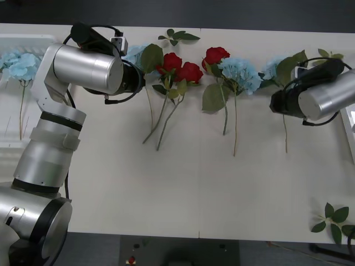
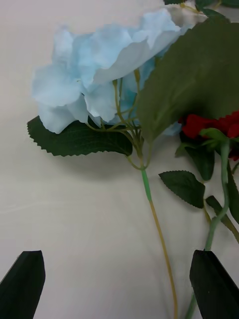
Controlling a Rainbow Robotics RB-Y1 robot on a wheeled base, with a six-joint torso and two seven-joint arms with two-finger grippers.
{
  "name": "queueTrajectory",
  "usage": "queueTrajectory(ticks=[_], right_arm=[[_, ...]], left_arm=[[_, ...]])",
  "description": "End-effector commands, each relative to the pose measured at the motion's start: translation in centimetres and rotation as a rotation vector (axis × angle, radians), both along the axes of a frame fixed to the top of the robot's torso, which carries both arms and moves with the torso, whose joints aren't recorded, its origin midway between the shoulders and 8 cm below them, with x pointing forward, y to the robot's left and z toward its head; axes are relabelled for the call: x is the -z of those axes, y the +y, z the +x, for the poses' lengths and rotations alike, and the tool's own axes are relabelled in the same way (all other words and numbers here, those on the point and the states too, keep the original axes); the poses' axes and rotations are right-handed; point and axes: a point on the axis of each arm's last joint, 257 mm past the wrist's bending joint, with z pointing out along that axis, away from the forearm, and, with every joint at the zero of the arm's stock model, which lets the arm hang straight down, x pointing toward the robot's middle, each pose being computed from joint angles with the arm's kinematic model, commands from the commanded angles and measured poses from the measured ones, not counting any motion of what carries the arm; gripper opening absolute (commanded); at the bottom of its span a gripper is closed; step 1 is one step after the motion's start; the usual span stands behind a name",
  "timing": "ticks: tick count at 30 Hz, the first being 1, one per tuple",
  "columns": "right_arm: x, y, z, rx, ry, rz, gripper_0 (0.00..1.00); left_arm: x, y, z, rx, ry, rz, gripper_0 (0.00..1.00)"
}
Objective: Put the red flowers into the right box and the blue flowers into the left box
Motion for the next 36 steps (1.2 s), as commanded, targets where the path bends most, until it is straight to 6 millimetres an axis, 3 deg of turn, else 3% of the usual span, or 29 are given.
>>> queueTrajectory(ticks=[1,7,11,21,28,36], right_arm=[[-9.1,-0.3,-1.0,-0.089,-0.052,-0.033,0.0],[-16.3,2.1,-5.1,-0.199,-0.036,-0.034,0.0],[-19.3,4.1,-7.7,-0.31,-0.027,-0.078,0.0],[-22.9,7.4,-10.3,-0.594,-0.135,-0.095,0.0],[-25.3,8.0,-10.1,-0.683,-0.266,0.001,0.0],[-27.9,10.0,-9.8,-0.83,-0.427,0.169,0.0]], left_arm=[[-1.7,-1.0,2.2,-0.006,-0.081,-0.022,0.84],[-0.5,-1.8,4.1,0.006,-0.121,-0.026,0.84],[0.1,-2.6,5.1,0.018,-0.136,-0.027,0.84],[2.0,-5.1,5.9,0.064,-0.14,0.008,0.84],[3.2,-5.5,6.5,0.082,-0.156,0.043,0.84],[4.2,-6.0,6.1,0.102,-0.149,0.078,0.84]])
